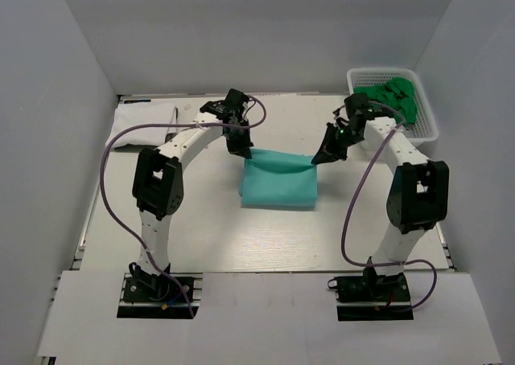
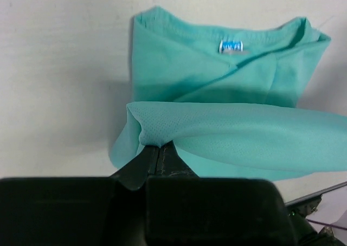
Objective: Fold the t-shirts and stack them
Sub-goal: Fold the long partially folded tshirt into a neat square, then smooth out wrinkles on the folded tshirt
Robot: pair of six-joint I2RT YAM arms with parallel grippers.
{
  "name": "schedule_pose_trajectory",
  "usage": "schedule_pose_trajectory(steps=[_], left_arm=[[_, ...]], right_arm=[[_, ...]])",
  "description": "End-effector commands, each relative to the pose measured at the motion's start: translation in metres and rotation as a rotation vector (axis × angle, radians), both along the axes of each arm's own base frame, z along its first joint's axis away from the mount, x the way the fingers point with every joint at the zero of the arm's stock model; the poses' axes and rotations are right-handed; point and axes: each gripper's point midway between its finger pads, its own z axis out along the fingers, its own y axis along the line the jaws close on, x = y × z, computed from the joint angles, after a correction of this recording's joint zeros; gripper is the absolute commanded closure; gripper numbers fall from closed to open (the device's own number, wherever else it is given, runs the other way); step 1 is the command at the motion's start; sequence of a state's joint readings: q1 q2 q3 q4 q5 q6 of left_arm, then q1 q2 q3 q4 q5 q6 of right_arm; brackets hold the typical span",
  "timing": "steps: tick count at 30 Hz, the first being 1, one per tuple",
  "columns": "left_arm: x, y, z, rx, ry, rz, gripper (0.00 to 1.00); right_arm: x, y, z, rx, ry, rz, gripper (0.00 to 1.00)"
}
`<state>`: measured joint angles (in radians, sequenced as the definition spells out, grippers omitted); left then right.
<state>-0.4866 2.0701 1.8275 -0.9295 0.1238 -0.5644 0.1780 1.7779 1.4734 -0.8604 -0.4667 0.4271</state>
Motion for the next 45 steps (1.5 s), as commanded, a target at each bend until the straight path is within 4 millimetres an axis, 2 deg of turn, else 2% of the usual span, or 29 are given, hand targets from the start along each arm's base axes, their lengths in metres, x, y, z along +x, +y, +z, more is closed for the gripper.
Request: schedule_pose_trajectory(steps=[1,2,3,4,5,6,7,10,12,13,14,15,16,19,20,21,24,25,26,27,31,32,34,37,38,40,42,43,45], left_arm=[[0.026,-0.001,0.013,-0.037,-0.075,0.005,1.00],[0.029,0.004,0.000,-0.025,-0.051,0.017,1.00],[0.035,0.003,-0.002,-0.025,-0.061,0.029,1.00],[0.043,0.006,-0.003,-0.027,-0.065,0.042,1.00],[0.047,0.002,-0.007,-0.037,-0.064,0.037,1.00],[0.047,0.000,-0.019,-0.034,-0.040,0.033,1.00],[0.057,0.001,-0.022,-0.044,-0.061,0.042,1.00],[0.067,-0.011,-0.030,-0.089,-0.071,0.022,1.00],[0.076,-0.012,-0.022,-0.115,-0.099,0.024,1.00],[0.081,-0.015,-0.019,-0.127,-0.124,0.023,0.93],[0.081,-0.015,-0.019,-0.127,-0.124,0.023,0.83],[0.082,-0.016,-0.018,-0.135,-0.134,0.010,0.76],[0.082,-0.017,-0.018,-0.135,-0.134,0.010,0.58],[0.083,-0.015,0.000,-0.140,-0.176,0.005,0.36],[0.086,-0.016,0.007,-0.149,-0.195,0.005,0.23],[0.084,-0.015,0.009,-0.149,-0.197,0.005,0.00],[0.080,-0.012,0.028,-0.151,-0.220,0.009,0.00],[0.080,-0.012,0.041,-0.161,-0.242,0.009,0.00],[0.076,-0.012,0.043,-0.169,-0.238,0.003,0.00],[0.074,-0.013,0.045,-0.179,-0.240,-0.003,0.00],[0.056,-0.037,0.062,-0.324,-0.259,-0.104,0.00],[0.054,-0.041,0.059,-0.351,-0.256,-0.124,0.00],[0.050,-0.046,0.049,-0.377,-0.235,-0.134,0.00],[0.050,-0.049,0.035,-0.376,-0.188,-0.140,0.00],[0.049,-0.051,0.021,-0.377,-0.155,-0.145,0.00],[0.050,-0.058,0.016,-0.410,-0.152,-0.168,0.00],[0.050,-0.061,-0.002,-0.424,-0.132,-0.170,0.00],[0.056,-0.062,-0.002,-0.456,-0.141,-0.171,0.00],[0.058,-0.061,-0.026,-0.437,-0.105,-0.149,0.00]], right_arm=[[0.033,-0.004,-0.015,-0.001,-0.026,-0.024,1.00],[0.036,-0.003,-0.019,0.001,-0.027,-0.025,1.00],[0.041,-0.004,-0.022,0.001,-0.026,-0.035,1.00],[0.050,-0.008,-0.037,-0.011,-0.011,-0.056,1.00],[0.058,-0.007,-0.040,-0.013,-0.027,-0.064,1.00],[0.066,-0.007,-0.041,-0.005,-0.038,-0.078,1.00],[0.072,-0.012,-0.055,-0.020,-0.018,-0.097,1.00],[0.097,-0.014,-0.065,-0.022,-0.055,-0.128,1.00],[0.108,-0.013,-0.065,-0.019,-0.085,-0.132,1.00],[0.113,-0.015,-0.070,-0.015,-0.086,-0.139,1.00],[0.117,-0.014,-0.067,-0.004,-0.094,-0.140,0.89],[0.117,-0.011,-0.066,0.008,-0.092,-0.131,0.72],[0.118,-0.009,-0.063,0.028,-0.096,-0.121,0.52],[0.119,-0.007,-0.051,0.043,-0.127,-0.108,0.24],[0.119,-0.007,-0.045,0.049,-0.143,-0.100,0.10],[0.120,-0.006,-0.036,0.052,-0.167,-0.095,0.10],[0.118,-0.006,-0.011,0.050,-0.234,-0.081,0.10],[0.116,-0.005,-0.007,0.053,-0.242,-0.078,0.10],[0.109,-0.003,0.007,0.066,-0.268,-0.066,0.10],[0.105,-0.001,0.010,0.076,-0.273,-0.057,0.10],[0.094,0.017,0.033,0.191,-0.326,0.020,0.10],[0.090,0.022,0.036,0.213,-0.331,0.031,0.10],[0.083,0.034,0.029,0.272,-0.306,0.065,0.10],[0.081,0.038,0.021,0.277,-0.296,0.075,0.10],[0.084,0.041,0.017,0.275,-0.303,0.081,0.10],[0.086,0.040,0.012,0.280,-0.291,0.071,0.10],[0.094,0.047,0.006,0.313,-0.304,0.082,0.10],[0.098,0.049,-0.012,0.326,-0.261,0.071,0.10],[0.115,0.052,-0.011,0.350,-0.295,0.059,0.10]])
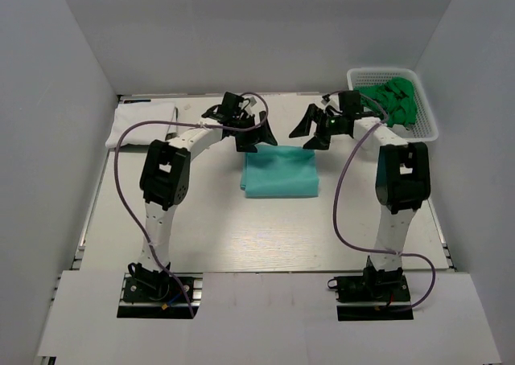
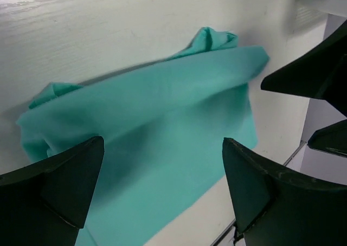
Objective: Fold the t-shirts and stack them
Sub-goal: Smooth out wrinkles on the folded tshirt
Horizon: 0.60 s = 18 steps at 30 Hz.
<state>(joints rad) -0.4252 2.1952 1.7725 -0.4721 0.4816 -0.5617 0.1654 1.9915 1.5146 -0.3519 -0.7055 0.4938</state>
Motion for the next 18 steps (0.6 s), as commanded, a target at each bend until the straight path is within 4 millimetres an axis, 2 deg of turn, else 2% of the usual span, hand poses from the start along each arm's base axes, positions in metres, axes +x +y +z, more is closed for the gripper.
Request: schedule_pose_trajectory(steps=[1,3,4,6,8,10,12,13,15,16,17,18], left_arm=[[0.009,-0.004,-0.019,-0.029,0.009,0.000,0.00],[0.021,0.000,-0.023,-0.016,0.009,0.035,0.00],[0.023,-0.001,-0.025,-0.016,0.009,0.035,0.00],[0.030,0.008,-0.033,0.008,0.015,0.074,0.00],[0.035,0.013,-0.037,0.014,0.012,0.090,0.00],[0.035,0.018,-0.043,0.022,0.029,0.099,0.00],[0.033,0.024,-0.048,0.031,0.050,0.108,0.00],[0.033,0.025,-0.049,0.035,0.044,0.102,0.00],[0.030,0.024,-0.051,0.032,0.055,0.096,0.00],[0.030,0.025,-0.052,0.035,0.049,0.090,0.00],[0.032,0.024,-0.042,0.030,0.037,0.090,0.00],[0.032,0.024,-0.040,0.035,0.033,0.082,0.00]], right_arm=[[0.034,0.006,-0.017,0.059,-0.034,-0.020,0.10],[0.053,0.005,-0.019,0.071,-0.055,-0.074,0.10],[0.056,0.005,-0.039,0.061,-0.016,-0.093,0.10],[0.065,0.003,-0.048,0.054,0.005,-0.140,0.10],[0.071,-0.002,-0.067,0.024,0.028,-0.178,0.10],[0.075,-0.007,-0.084,-0.015,0.040,-0.211,0.10],[0.084,-0.015,-0.092,-0.056,0.024,-0.253,0.10],[0.095,-0.014,-0.086,-0.050,0.002,-0.253,0.10],[0.101,-0.013,-0.084,-0.058,-0.010,-0.248,0.10],[0.108,-0.011,-0.072,-0.053,-0.030,-0.244,0.10],[0.111,-0.010,-0.065,-0.057,-0.050,-0.234,0.10],[0.125,-0.009,-0.044,-0.068,-0.124,-0.230,0.10]])
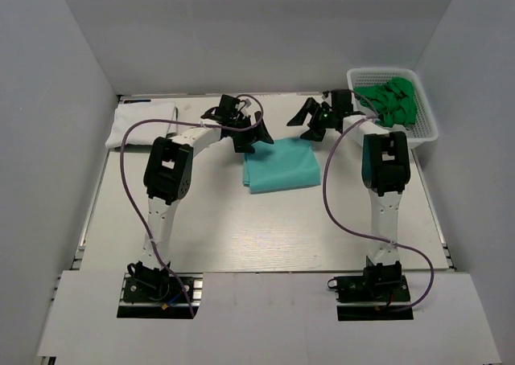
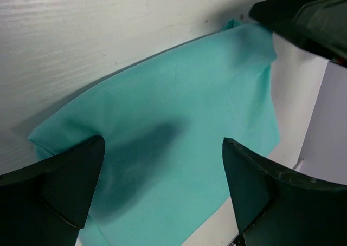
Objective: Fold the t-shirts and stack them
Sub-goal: Smooth out wrinkles on the folded tshirt
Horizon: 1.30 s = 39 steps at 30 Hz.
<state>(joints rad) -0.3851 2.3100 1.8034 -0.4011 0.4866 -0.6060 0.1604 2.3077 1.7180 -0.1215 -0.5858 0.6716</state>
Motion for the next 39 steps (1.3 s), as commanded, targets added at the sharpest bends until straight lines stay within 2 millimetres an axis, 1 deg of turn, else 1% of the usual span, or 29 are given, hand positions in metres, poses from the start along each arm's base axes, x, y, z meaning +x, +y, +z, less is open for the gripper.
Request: schedule_pose_trajectory(steps=[1,2,3,4,5,6,7,9,10,11,12,13,14,15,16,17,18,19,20,22,23,24,25,28,30,33,35,37,39], left_arm=[[0.011,0.012,0.008,0.047,-0.033,0.007,0.00],[0.015,0.012,0.013,0.048,-0.050,0.013,0.00],[0.020,0.013,0.027,0.056,-0.079,0.012,0.00],[0.023,0.012,0.038,0.053,-0.105,0.005,0.00],[0.026,0.013,0.043,0.059,-0.114,0.014,0.00],[0.029,0.015,0.054,0.072,-0.145,0.016,0.00],[0.027,0.010,0.072,0.077,-0.183,0.004,0.00],[0.024,0.010,0.088,0.097,-0.221,0.009,0.00],[0.013,0.007,0.084,0.093,-0.195,-0.002,0.00],[0.004,0.005,0.103,0.059,-0.215,-0.021,0.00],[-0.013,0.004,0.090,0.056,-0.170,-0.038,0.00],[-0.021,0.004,0.090,0.040,-0.160,-0.037,0.00],[-0.029,-0.002,0.094,0.017,-0.177,-0.052,0.00],[-0.051,-0.006,0.090,0.004,-0.156,-0.074,0.00],[-0.062,-0.010,0.090,-0.025,-0.138,-0.079,0.00],[-0.065,-0.016,0.092,-0.052,-0.160,-0.086,0.00],[-0.083,-0.020,0.076,-0.050,-0.117,-0.105,0.00],[-0.091,-0.024,0.074,-0.065,-0.099,-0.113,0.00],[-0.096,-0.027,0.068,-0.067,-0.087,-0.115,0.00],[-0.119,-0.030,0.042,-0.064,-0.014,-0.146,0.00],[-0.125,-0.027,0.029,-0.052,0.025,-0.138,0.00],[-0.131,-0.024,0.019,-0.048,0.047,-0.130,0.00],[-0.134,-0.019,0.004,-0.018,0.073,-0.116,0.00],[-0.140,-0.014,-0.015,0.012,0.109,-0.106,0.00],[-0.144,-0.009,-0.027,0.040,0.125,-0.113,0.00],[-0.155,-0.002,-0.050,0.073,0.180,-0.118,0.00],[-0.165,0.005,-0.063,0.082,0.225,-0.117,0.00],[-0.170,0.013,-0.065,0.088,0.239,-0.107,0.00],[-0.169,0.014,-0.059,0.094,0.221,-0.111,0.00]], right_arm=[[0.034,-0.012,0.041,-0.083,-0.154,-0.043,0.10],[0.032,-0.011,0.048,-0.089,-0.158,-0.032,0.10],[0.037,-0.012,0.073,-0.099,-0.224,-0.029,0.10],[0.034,-0.013,0.091,-0.100,-0.254,-0.025,0.10],[0.032,-0.013,0.099,-0.104,-0.266,-0.023,0.10],[0.025,-0.013,0.100,-0.123,-0.271,-0.014,0.10],[0.015,-0.014,0.129,-0.118,-0.319,-0.011,0.10],[-0.003,-0.012,0.123,-0.113,-0.277,-0.005,0.10],[-0.032,-0.009,0.125,-0.086,-0.249,0.024,0.10],[-0.036,-0.007,0.130,-0.057,-0.270,0.024,0.10],[-0.052,0.000,0.145,-0.013,-0.277,0.042,0.10],[-0.079,0.002,0.113,0.005,-0.179,0.066,0.10],[-0.089,0.006,0.134,0.029,-0.231,0.081,0.10],[-0.095,0.009,0.130,0.047,-0.218,0.083,0.10],[-0.118,0.014,0.107,0.052,-0.146,0.095,0.10],[-0.121,0.016,0.104,0.066,-0.149,0.099,0.10],[-0.128,0.018,0.094,0.087,-0.138,0.113,0.10],[-0.134,0.018,0.089,0.123,-0.102,0.116,0.10],[-0.141,0.025,0.082,0.140,-0.076,0.142,0.10],[-0.147,0.024,0.062,0.129,-0.046,0.145,0.10],[-0.152,0.019,0.042,0.115,0.004,0.127,0.10],[-0.153,0.017,0.035,0.117,0.028,0.120,0.10],[-0.159,0.011,0.015,0.117,0.085,0.107,0.10],[-0.159,0.002,-0.008,0.088,0.116,0.074,0.10],[-0.164,-0.008,-0.031,0.063,0.165,0.045,0.10],[-0.170,-0.013,-0.049,0.057,0.189,0.048,0.10],[-0.170,-0.014,-0.054,0.052,0.173,0.068,0.10],[-0.171,-0.012,-0.055,0.065,0.162,0.099,0.10],[-0.172,-0.010,-0.053,0.067,0.135,0.127,0.10]])
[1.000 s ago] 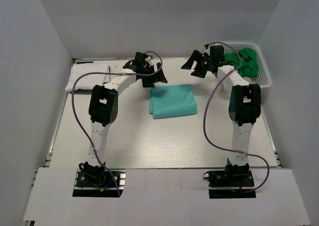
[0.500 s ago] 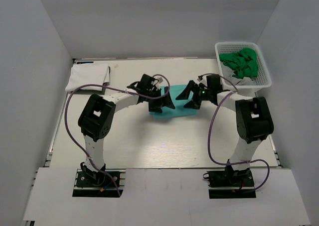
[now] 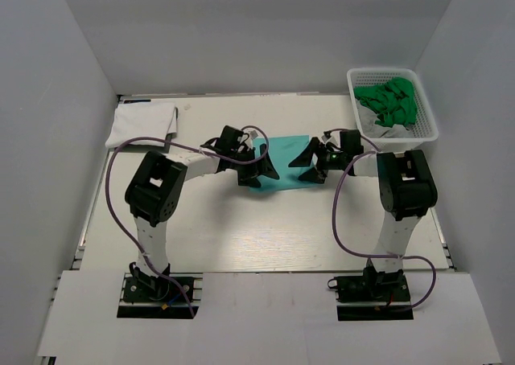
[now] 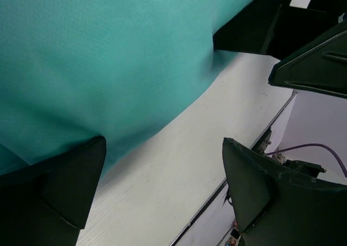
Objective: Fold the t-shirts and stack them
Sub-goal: Smooth out wrinkles on the folded tshirt
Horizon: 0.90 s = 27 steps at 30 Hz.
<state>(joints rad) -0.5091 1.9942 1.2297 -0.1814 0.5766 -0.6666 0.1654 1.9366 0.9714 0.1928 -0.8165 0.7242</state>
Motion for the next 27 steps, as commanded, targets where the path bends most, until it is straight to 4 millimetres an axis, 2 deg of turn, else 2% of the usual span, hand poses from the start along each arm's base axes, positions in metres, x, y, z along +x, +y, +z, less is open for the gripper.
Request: schedule_pose_trajectory(steps=[1,2,3,5,6,7,8,10,11,12,14,15,16,20,21,24,27], left_arm=[[-0.023,0.032,-0.044,0.176,0.080,0.019,0.00],[-0.016,0.031,-0.034,0.206,0.031,0.023,0.00],[-0.005,0.030,-0.019,0.222,-0.017,0.021,0.00],[0.003,0.019,0.003,0.211,-0.085,0.009,0.00],[0.012,0.014,0.026,0.185,-0.137,0.009,0.00],[0.016,0.011,0.039,0.168,-0.164,0.012,0.00],[0.021,0.011,0.049,0.165,-0.193,0.025,0.00],[0.031,0.013,0.070,0.177,-0.251,0.041,0.00],[0.033,0.015,0.078,0.186,-0.265,0.054,0.00],[0.038,0.016,0.085,0.197,-0.279,0.069,0.00],[0.040,0.029,0.085,0.274,-0.282,0.086,0.00],[0.047,0.033,0.087,0.308,-0.290,0.109,0.00],[0.053,0.043,0.083,0.369,-0.295,0.145,0.00],[0.056,0.063,0.063,0.492,-0.210,0.197,0.00],[0.062,0.067,0.056,0.506,-0.195,0.218,0.00],[0.062,0.072,0.038,0.545,-0.149,0.259,0.00],[0.071,0.061,0.024,0.513,-0.142,0.260,0.00]], right_arm=[[-0.004,-0.013,-0.038,-0.111,-0.013,-0.008,0.10],[-0.003,-0.013,-0.034,-0.121,-0.041,-0.002,0.10],[0.003,-0.012,-0.016,-0.123,-0.089,0.002,0.10],[0.006,-0.012,-0.003,-0.150,-0.119,0.013,0.10],[0.012,-0.010,0.016,-0.153,-0.171,0.014,0.10],[0.020,-0.010,0.036,-0.158,-0.227,0.003,0.10],[0.016,-0.012,0.041,-0.173,-0.224,0.010,0.10],[0.022,-0.013,0.072,-0.191,-0.318,-0.016,0.10],[0.017,-0.015,0.082,-0.200,-0.324,-0.025,0.10],[0.014,-0.016,0.085,-0.206,-0.326,-0.027,0.10],[0.006,-0.020,0.099,-0.214,-0.346,-0.046,0.10],[0.003,-0.021,0.100,-0.219,-0.349,-0.048,0.10],[-0.001,-0.023,0.113,-0.218,-0.377,-0.061,0.10],[-0.015,-0.033,0.120,-0.254,-0.396,-0.105,0.10],[-0.018,-0.037,0.119,-0.266,-0.388,-0.112,0.10],[-0.028,-0.044,0.131,-0.288,-0.413,-0.127,0.10],[-0.034,-0.048,0.135,-0.315,-0.430,-0.118,0.10]])
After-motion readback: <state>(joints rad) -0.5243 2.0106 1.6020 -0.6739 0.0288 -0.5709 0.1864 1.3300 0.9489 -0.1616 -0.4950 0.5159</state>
